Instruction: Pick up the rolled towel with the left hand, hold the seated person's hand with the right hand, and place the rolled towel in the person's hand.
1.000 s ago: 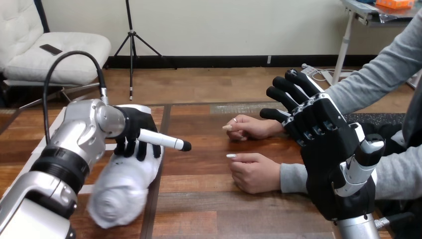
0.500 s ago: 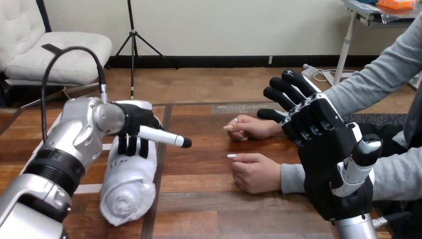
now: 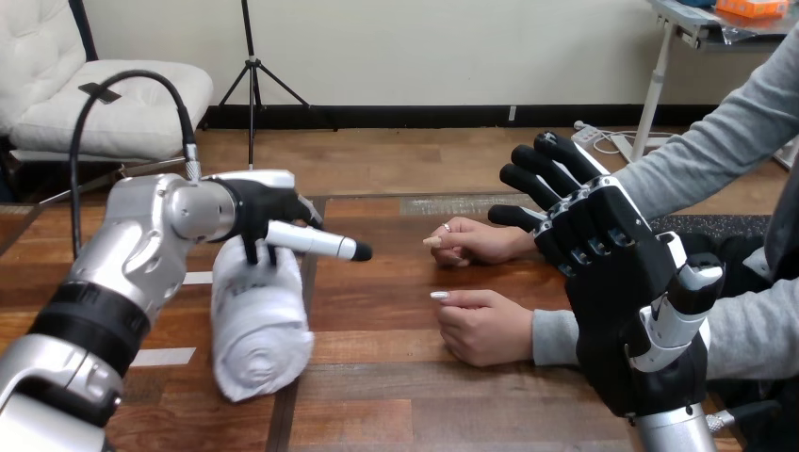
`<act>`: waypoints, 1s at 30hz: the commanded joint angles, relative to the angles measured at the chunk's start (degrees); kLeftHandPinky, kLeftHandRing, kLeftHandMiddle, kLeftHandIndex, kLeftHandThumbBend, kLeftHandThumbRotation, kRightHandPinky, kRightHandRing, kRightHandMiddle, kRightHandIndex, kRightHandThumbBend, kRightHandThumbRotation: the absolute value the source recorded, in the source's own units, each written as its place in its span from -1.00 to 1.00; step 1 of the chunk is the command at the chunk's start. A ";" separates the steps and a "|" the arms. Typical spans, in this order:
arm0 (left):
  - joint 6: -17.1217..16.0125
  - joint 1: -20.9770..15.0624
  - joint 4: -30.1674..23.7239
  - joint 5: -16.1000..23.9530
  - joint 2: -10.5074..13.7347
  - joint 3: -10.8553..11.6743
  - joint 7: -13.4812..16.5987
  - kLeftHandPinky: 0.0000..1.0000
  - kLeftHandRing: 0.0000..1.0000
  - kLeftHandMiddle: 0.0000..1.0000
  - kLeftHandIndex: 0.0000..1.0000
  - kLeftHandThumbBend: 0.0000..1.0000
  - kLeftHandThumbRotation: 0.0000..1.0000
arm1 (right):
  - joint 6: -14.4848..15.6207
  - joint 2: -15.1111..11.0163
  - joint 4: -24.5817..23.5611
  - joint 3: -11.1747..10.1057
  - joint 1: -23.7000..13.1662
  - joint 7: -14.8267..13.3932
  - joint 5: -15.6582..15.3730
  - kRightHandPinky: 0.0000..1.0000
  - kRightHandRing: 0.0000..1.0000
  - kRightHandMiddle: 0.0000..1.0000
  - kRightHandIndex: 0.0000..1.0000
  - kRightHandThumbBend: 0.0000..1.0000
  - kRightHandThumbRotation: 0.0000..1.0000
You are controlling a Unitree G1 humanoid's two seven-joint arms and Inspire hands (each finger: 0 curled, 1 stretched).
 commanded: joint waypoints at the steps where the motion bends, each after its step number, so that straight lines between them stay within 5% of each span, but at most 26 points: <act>1: -0.28 0.44 -5.00 -1.23 1.27 2.61 2.21 0.42 0.60 0.65 0.67 0.73 0.82 | -0.96 -0.11 -1.21 -0.18 -3.59 0.04 0.57 0.47 0.71 0.70 0.68 1.00 1.00; 11: 0.14 2.93 -10.10 -1.53 1.68 4.91 6.83 0.35 0.53 0.62 0.66 0.72 0.81 | -1.41 -0.12 -0.61 -0.26 -3.84 0.36 0.54 0.48 0.71 0.70 0.68 1.00 1.00; 30: -3.35 6.68 -15.53 -7.73 2.25 10.84 10.02 0.37 0.59 0.67 0.71 0.52 0.69 | -1.34 0.00 -0.28 -0.37 -4.08 -0.07 -0.07 0.49 0.71 0.70 0.68 1.00 1.00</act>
